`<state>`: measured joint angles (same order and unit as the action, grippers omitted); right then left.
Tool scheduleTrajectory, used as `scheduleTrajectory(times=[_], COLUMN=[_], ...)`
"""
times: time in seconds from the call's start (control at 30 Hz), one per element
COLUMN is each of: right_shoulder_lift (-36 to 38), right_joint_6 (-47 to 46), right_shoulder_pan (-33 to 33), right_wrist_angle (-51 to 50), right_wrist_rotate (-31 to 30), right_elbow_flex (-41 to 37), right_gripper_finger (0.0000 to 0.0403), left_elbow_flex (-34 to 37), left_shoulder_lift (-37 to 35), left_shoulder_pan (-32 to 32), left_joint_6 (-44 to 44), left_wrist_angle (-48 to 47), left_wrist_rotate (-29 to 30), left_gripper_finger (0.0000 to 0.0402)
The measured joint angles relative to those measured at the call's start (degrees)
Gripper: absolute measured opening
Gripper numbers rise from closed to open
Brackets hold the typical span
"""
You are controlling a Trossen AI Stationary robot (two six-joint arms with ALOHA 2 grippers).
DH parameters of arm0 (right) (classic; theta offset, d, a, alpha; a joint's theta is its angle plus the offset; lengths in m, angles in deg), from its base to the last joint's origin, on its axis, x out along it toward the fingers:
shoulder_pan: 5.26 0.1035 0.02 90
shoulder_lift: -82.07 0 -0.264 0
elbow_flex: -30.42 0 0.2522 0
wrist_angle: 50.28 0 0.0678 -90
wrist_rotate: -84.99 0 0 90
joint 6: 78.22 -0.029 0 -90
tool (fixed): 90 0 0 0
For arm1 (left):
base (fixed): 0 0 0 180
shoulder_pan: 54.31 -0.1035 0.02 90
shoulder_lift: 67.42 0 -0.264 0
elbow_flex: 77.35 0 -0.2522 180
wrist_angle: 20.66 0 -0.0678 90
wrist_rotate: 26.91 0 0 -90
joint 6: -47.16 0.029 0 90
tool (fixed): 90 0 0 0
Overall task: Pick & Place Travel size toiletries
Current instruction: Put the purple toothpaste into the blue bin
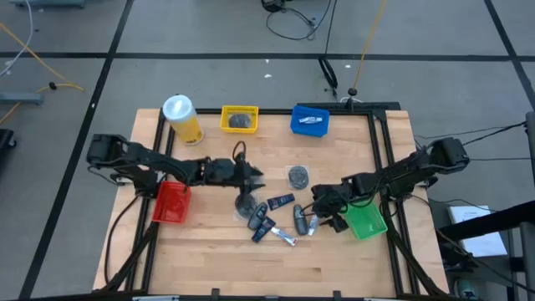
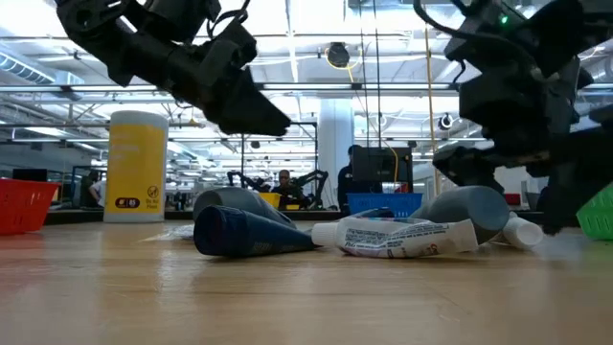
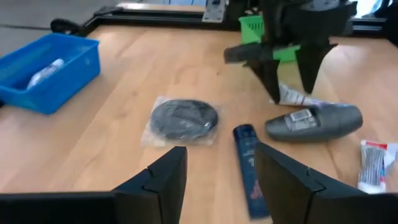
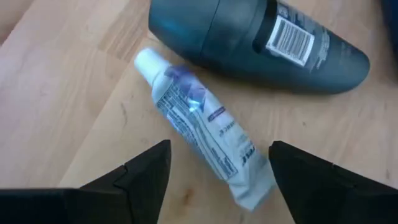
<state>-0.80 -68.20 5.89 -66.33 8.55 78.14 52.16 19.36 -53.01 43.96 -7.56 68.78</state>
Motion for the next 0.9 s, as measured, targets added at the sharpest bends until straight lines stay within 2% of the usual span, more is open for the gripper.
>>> scheduleTrajectory(times=[0.13, 0.33, 0.43, 0.6, 0.73, 0.8, 0.9], right_shoulder_lift=[-2.0, -2.5, -1.5, 4.5, 11.7, 14.9, 18.1], right_joint_6=[-0.2, -6.4, -9.9, -15.7, -23.0, -27.6, -32.7], right_shoulder_pan=[0.0, 0.4, 0.9, 0.8, 0.5, 0.5, -0.5], right_wrist_angle=[2.4, 2.5, 1.5, -3.8, -9.0, -12.6, -21.0], right_wrist_rotate=[-0.4, -3.3, -3.3, -3.1, -3.5, -7.2, -19.7], right_elbow_flex=[0.1, 0.1, 0.1, 0.0, 0.7, 2.7, 6.0], right_gripper_finger=[0.0228, 0.0153, 0.0103, 0.0031, 0.001, 0.0013, 0.0021], left_elbow_flex=[0.1, 0.0, 0.0, 0.1, 0.1, 0.1, 0.1], left_shoulder_lift=[-0.7, -9.9, -12.2, -13.2, -13.2, -13.2, -13.2], left_shoulder_pan=[1.1, 1.8, 1.7, 1.8, 1.8, 1.8, 1.8], left_joint_6=[-0.6, -5.7, -6.3, -5.5, -4.4, -4.4, -4.4], left_wrist_angle=[-2.2, -12.7, -16.6, -18.3, -17.5, -17.6, -17.3], left_wrist_rotate=[1.6, 12.5, 15.5, 17.7, 18.3, 18.7, 19.0], left_gripper_finger=[0.0182, 0.0182, 0.0182, 0.0182, 0.0182, 0.0182, 0.0182])
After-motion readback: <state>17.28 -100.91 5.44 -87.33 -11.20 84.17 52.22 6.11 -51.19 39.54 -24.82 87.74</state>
